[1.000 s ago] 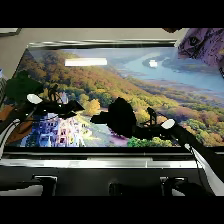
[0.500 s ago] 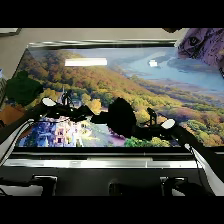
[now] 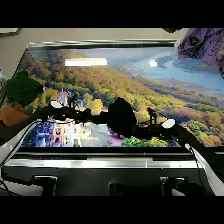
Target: Fold the clothes and pants, and hang the long-sleeved shirts on hangers.
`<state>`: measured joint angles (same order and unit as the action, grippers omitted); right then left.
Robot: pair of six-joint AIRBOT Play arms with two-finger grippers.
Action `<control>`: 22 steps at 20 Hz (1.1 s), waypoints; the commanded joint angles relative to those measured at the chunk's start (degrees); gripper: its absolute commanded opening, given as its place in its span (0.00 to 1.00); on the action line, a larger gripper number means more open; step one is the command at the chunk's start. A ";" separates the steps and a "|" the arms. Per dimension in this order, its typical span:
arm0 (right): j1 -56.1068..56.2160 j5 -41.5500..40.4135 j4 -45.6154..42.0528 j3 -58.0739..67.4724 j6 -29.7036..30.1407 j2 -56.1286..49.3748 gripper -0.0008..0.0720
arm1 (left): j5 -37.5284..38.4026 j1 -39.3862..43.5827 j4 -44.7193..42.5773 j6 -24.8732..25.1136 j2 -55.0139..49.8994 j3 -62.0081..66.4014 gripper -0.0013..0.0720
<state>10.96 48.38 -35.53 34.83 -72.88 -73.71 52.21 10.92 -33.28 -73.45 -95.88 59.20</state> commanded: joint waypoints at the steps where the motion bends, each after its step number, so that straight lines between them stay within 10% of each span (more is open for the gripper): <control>1: -0.24 0.81 -1.57 2.51 1.09 0.87 0.05 | 1.75 -1.49 0.63 0.22 0.72 3.32 0.04; 12: -0.22 14.05 -49.81 71.47 -14.45 7.67 0.05 | 5.44 -17.68 -27.30 -8.24 21.05 54.97 0.04; 18: -0.22 18.45 -52.70 85.72 -15.89 19.19 0.05 | 8.31 -20.70 -32.06 -8.26 38.77 58.99 0.04; 22: -0.22 20.55 -56.76 85.72 -21.51 25.00 0.05 | 9.94 -20.72 -45.22 -17.49 47.89 58.58 0.04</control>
<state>10.74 67.22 -88.42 119.11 -90.37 -52.64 60.84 -9.43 -68.58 -84.99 -54.54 117.36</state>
